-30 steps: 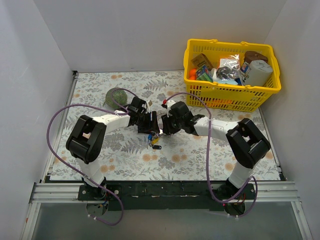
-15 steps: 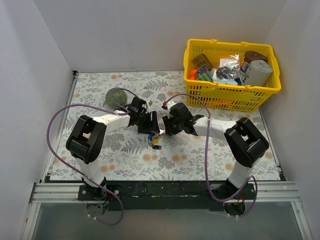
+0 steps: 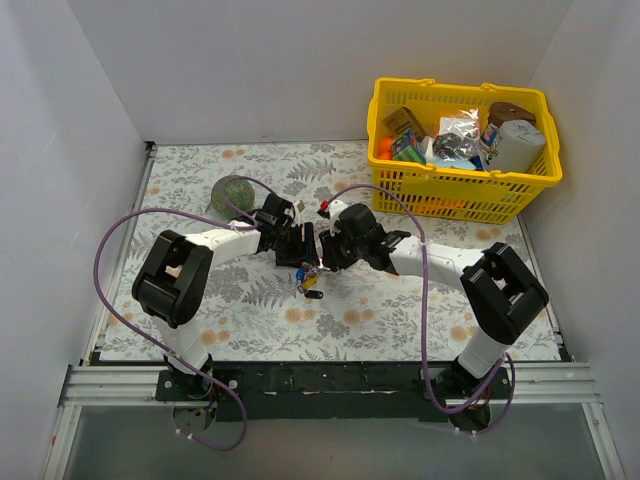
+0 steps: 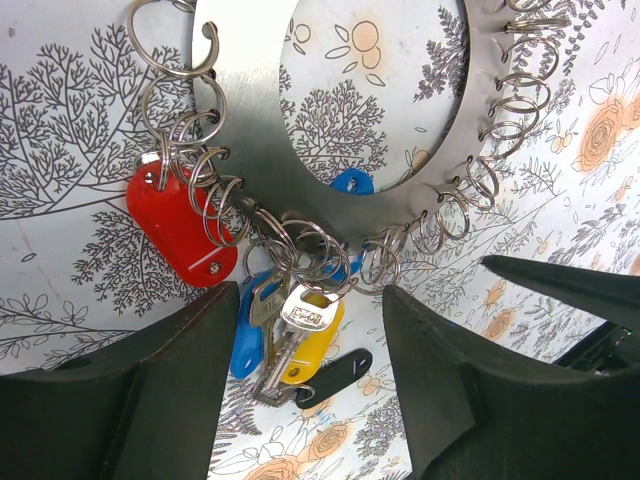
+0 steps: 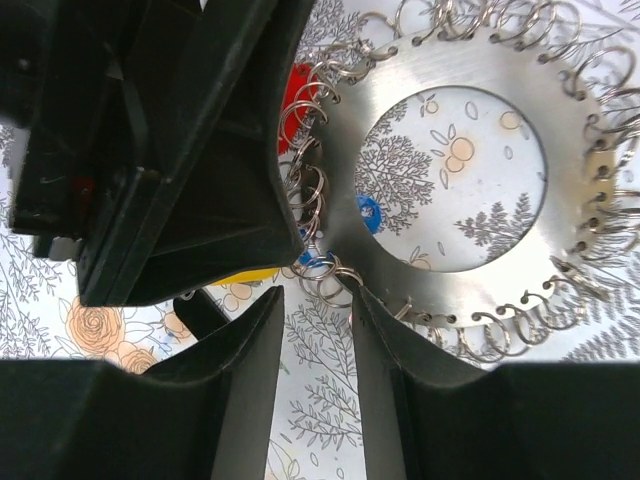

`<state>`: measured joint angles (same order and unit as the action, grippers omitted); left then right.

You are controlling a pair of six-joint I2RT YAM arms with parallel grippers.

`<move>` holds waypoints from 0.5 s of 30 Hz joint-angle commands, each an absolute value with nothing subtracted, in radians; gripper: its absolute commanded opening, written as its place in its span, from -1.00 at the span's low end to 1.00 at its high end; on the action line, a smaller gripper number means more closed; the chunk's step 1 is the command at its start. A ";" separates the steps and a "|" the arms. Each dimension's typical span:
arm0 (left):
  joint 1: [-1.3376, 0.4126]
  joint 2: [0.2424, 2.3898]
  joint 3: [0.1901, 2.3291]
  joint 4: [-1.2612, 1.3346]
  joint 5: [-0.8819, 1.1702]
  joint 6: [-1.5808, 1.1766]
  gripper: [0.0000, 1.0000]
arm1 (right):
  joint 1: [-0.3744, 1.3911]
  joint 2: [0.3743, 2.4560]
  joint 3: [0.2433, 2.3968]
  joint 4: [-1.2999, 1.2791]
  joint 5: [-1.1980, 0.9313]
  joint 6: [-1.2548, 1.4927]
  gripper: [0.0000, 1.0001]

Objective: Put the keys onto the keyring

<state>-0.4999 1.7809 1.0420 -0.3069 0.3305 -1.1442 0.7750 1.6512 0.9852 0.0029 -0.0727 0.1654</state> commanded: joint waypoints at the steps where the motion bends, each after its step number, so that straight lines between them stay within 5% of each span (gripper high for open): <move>1: -0.503 1.779 1.019 -0.322 0.282 -1.140 0.18 | 0.778 1.703 0.992 0.040 -0.110 0.184 -0.17; 15: -0.503 1.781 1.011 -0.319 0.284 -1.146 0.17 | 0.775 1.732 1.002 -0.046 -0.005 0.167 -0.21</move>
